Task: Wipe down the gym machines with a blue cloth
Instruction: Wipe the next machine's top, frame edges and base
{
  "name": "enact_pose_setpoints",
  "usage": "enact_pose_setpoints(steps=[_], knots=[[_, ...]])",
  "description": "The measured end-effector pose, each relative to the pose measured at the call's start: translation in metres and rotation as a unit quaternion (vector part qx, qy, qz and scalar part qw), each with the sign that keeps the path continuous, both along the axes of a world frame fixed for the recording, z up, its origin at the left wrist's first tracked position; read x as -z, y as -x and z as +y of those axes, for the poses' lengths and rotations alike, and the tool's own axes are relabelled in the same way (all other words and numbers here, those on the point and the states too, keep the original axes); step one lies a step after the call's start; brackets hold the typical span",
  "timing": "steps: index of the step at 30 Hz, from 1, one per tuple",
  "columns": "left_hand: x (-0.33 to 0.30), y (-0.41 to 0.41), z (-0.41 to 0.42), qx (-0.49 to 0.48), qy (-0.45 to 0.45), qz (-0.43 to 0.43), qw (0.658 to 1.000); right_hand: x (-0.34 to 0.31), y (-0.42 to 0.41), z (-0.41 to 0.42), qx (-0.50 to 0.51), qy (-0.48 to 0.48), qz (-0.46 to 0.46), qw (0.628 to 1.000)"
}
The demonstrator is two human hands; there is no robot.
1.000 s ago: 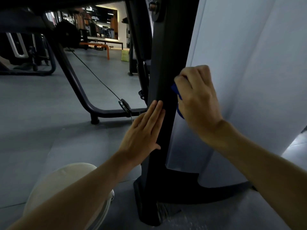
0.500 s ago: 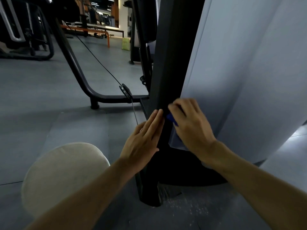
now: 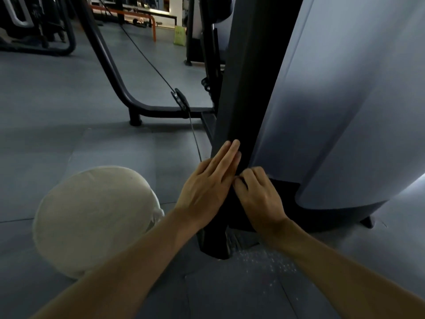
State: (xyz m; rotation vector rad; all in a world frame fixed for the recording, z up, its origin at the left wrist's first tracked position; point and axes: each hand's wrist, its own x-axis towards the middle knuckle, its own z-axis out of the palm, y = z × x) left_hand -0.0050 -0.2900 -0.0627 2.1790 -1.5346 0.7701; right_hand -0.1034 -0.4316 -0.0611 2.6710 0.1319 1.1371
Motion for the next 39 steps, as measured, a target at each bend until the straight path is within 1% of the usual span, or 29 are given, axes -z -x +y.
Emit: enact_pose_setpoints(steps=[3,6,8,10,12,14,17,21,23,26,29,35,37,39], knots=[[0.023,0.0,0.006,0.022,-0.004,0.021,1.0,-0.017,0.001,0.002,-0.008,0.008,0.025,1.0],[0.029,0.001,0.005,-0.003,-0.024,0.026,0.999,-0.058,0.002,-0.007,0.001,-0.01,-0.013,1.0],[0.029,0.003,0.002,-0.011,-0.02,0.031,0.999,-0.066,0.0,-0.009,0.002,-0.012,-0.03,0.999],[0.032,0.003,0.002,-0.007,-0.006,0.016,1.0,-0.048,0.003,-0.012,0.003,0.002,-0.015,1.0],[0.04,0.001,0.004,-0.002,0.002,-0.01,1.0,-0.012,0.009,-0.018,-0.001,0.018,0.011,1.0],[0.048,-0.001,0.008,-0.005,-0.005,-0.016,1.0,0.024,0.014,-0.02,-0.012,0.021,0.037,0.999],[0.062,-0.004,0.016,-0.018,-0.041,-0.001,0.999,0.069,0.015,-0.015,-0.03,0.018,0.068,0.997],[0.085,-0.007,0.026,-0.024,-0.103,0.006,0.994,0.107,0.013,-0.019,-0.054,0.054,0.095,0.993],[0.101,-0.012,0.03,-0.028,-0.11,0.005,0.994,0.119,0.012,-0.022,-0.054,0.079,0.106,0.99],[0.124,-0.015,0.038,-0.029,-0.138,0.005,0.99,0.13,0.011,-0.02,-0.04,0.113,0.121,0.985],[0.132,-0.013,0.048,-0.028,-0.156,-0.004,0.987,0.127,0.011,-0.015,-0.014,0.121,0.132,0.984],[0.117,-0.018,0.07,-0.049,-0.189,-0.005,0.981,0.105,0.012,0.004,-0.02,0.094,0.141,0.985],[0.11,-0.018,0.079,-0.06,-0.189,-0.01,0.98,0.105,0.008,0.017,-0.006,0.078,0.174,0.982],[0.11,-0.017,0.093,-0.068,-0.212,-0.011,0.975,0.108,0.002,0.032,0.023,0.07,0.222,0.972]])
